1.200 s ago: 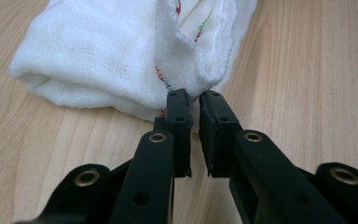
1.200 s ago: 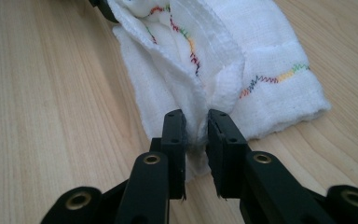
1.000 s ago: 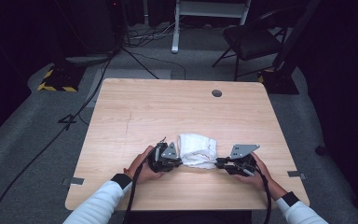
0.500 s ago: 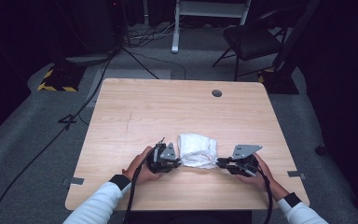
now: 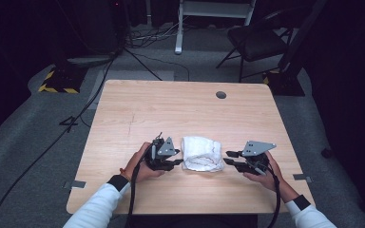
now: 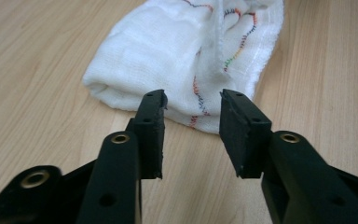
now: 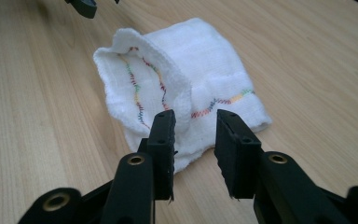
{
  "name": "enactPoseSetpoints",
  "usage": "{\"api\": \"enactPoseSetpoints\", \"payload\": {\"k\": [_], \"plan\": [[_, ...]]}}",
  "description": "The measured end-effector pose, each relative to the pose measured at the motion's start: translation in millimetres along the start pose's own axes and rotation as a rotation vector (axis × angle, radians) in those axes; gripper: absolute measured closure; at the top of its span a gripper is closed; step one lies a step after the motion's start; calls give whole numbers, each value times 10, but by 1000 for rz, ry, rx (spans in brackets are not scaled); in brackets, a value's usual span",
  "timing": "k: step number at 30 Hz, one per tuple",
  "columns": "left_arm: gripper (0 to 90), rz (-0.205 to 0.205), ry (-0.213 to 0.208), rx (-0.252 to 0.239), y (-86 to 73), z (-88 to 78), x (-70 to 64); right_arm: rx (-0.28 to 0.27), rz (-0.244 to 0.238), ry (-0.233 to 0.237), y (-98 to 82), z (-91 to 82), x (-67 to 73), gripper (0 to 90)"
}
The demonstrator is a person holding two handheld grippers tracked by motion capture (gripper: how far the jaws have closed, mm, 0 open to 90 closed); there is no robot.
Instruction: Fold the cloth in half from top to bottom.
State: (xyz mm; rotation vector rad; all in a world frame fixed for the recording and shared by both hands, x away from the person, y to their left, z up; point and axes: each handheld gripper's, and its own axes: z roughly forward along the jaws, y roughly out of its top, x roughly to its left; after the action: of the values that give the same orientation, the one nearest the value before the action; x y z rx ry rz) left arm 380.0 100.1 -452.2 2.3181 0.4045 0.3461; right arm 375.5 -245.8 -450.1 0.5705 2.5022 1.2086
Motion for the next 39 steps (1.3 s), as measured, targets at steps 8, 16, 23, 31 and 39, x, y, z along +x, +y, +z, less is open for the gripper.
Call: {"api": "enactPoseSetpoints", "payload": {"k": [8, 16, 23, 31, 39], "plan": [[352, -19, 88, 4, 32, -142, -25, 17, -13, -69, 66, -142, -28, 532], [240, -29, 166, 49, -65, -261, -55, 67, -3, -156, 19, -255, -51, 388], [225, -26, 221, 82, -202, -370, -78, 126, -8, -227, -69, -337, -53, 285], [203, -33, 235, 121, -366, -438, -111, 177, 12, -278, -258, -425, -79, 275], [196, -74, 249, 152, -598, -503, -127, 210, 54, -308, -482, -548, -110, 277]]}}
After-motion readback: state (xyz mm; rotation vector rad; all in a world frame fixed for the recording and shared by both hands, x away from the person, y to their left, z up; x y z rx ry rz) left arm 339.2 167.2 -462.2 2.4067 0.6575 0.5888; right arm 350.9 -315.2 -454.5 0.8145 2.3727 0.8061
